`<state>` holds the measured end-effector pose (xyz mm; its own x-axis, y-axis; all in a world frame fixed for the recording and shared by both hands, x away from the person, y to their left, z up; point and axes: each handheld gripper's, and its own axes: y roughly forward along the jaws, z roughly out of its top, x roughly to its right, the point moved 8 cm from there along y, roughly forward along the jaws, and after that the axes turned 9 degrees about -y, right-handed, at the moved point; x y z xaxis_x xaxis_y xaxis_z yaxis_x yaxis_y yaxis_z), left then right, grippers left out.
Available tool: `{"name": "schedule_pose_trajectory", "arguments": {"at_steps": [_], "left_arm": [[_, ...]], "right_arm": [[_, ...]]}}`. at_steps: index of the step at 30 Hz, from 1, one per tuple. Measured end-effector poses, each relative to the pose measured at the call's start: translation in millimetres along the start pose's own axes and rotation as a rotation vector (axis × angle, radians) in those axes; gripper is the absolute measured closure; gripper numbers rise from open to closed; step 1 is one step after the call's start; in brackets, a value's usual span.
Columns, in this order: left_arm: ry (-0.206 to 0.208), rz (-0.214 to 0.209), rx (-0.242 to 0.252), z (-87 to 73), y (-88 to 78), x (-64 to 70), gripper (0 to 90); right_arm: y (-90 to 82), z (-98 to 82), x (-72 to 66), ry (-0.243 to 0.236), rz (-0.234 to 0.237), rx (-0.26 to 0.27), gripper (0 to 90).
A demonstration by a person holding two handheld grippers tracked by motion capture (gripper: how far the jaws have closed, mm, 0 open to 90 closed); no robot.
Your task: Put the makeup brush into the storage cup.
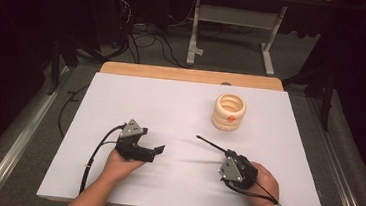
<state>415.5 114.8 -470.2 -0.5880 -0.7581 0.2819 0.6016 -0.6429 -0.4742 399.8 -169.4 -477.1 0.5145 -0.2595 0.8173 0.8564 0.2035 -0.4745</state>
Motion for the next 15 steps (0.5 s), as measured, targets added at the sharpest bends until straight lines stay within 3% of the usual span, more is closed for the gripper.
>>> {"name": "schedule_pose_trajectory", "arguments": {"at_steps": [15], "left_arm": [[0.003,-0.003,0.014,1.8,-1.6,-0.6,7.8]], "right_arm": [[-0.3,-3.9,6.7,0.194,0.055,0.044,85.1]]}}
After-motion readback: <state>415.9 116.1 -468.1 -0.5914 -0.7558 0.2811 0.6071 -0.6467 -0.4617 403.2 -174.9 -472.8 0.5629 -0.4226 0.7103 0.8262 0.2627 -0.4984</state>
